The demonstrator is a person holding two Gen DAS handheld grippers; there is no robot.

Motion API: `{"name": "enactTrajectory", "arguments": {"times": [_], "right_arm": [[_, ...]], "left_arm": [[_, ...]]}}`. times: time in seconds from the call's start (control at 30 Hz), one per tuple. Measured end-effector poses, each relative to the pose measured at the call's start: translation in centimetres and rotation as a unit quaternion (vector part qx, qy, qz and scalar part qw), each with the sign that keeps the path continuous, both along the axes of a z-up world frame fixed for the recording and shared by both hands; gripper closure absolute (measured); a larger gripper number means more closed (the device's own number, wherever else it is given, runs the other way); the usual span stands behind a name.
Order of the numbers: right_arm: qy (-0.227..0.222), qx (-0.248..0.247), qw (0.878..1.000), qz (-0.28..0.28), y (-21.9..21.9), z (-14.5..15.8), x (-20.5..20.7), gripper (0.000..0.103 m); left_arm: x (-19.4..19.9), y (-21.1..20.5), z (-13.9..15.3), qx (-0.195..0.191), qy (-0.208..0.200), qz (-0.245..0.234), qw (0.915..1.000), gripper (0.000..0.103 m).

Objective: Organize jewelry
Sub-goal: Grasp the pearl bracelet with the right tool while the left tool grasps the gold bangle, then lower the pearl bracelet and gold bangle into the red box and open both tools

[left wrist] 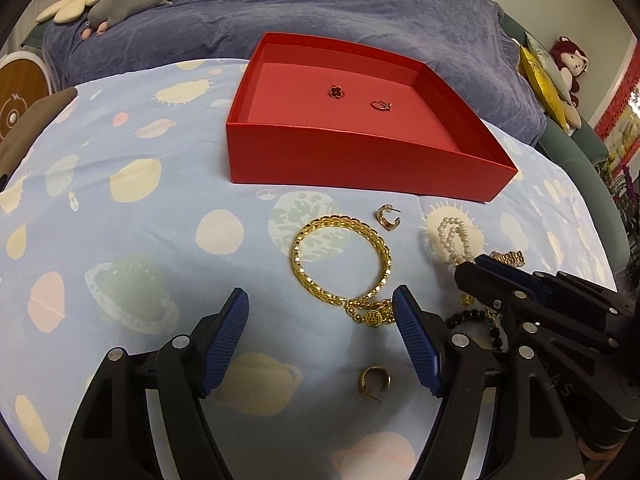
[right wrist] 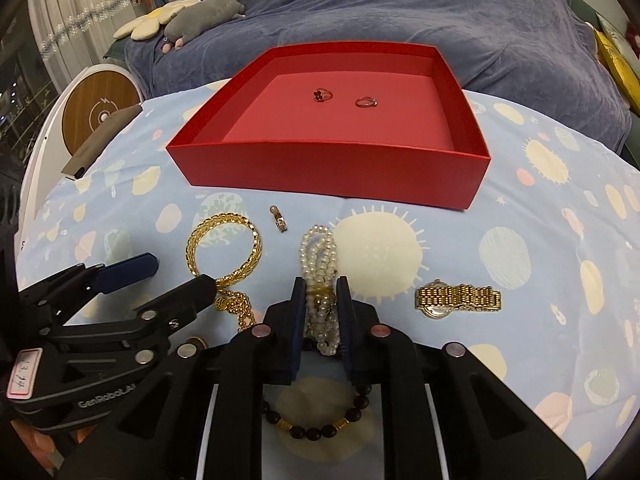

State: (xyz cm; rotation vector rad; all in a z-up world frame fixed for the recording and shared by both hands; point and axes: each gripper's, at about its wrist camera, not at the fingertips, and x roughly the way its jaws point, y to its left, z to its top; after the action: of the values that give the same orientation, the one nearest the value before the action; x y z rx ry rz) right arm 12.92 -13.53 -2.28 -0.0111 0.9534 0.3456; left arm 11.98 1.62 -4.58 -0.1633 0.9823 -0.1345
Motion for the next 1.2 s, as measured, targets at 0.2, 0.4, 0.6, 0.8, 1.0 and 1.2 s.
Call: {"name": "enactTrajectory", "arguments": {"times": [0.2, 0.4, 0.6, 0.8, 1.0, 1.2], "right_arm": [[-0.001, 0.015, 1.0, -0.014, -1.6, 0.7, -0.1, 0.088], [0.002, 0.019, 1.0, -0.019, -2.4, 0.6, -0.1, 0.088], [0.002, 0.021, 0.999, -0.025, -3.1, 0.7, 0.2, 0.088], [-0.009, 0.039, 0.999, -0.028, -3.6, 2.4, -0.1, 0.088], [-0.045, 0.049, 0.998, -0.018, -3.5, 7.5, 1.3, 0.088], [-0.052, 0.041, 0.997, -0.027, -2.8, 8.5, 7.3, 0.088]], "left_arm": [[1.1, -1.9, -0.3, 0.018, -0.008, -0.009, 0.9998, 0.03], [1.9, -2.7, -0.4, 0.037, -0.02, -0.002, 0.9991, 0.038], [1.9, -3.1, -0.3, 0.037, -0.019, -0.015, 0.999, 0.048], [1.2, -2.4, 2.1, 0.016, -0.031, -0.004, 0.9994, 0.049], [2.2, -1.7, 9.1, -0.001, -0.08, -0.014, 0.9967, 0.048], [7.9, -1.4, 10.7, 0.027, -0.099, -0.014, 0.9946, 0.048]]}}
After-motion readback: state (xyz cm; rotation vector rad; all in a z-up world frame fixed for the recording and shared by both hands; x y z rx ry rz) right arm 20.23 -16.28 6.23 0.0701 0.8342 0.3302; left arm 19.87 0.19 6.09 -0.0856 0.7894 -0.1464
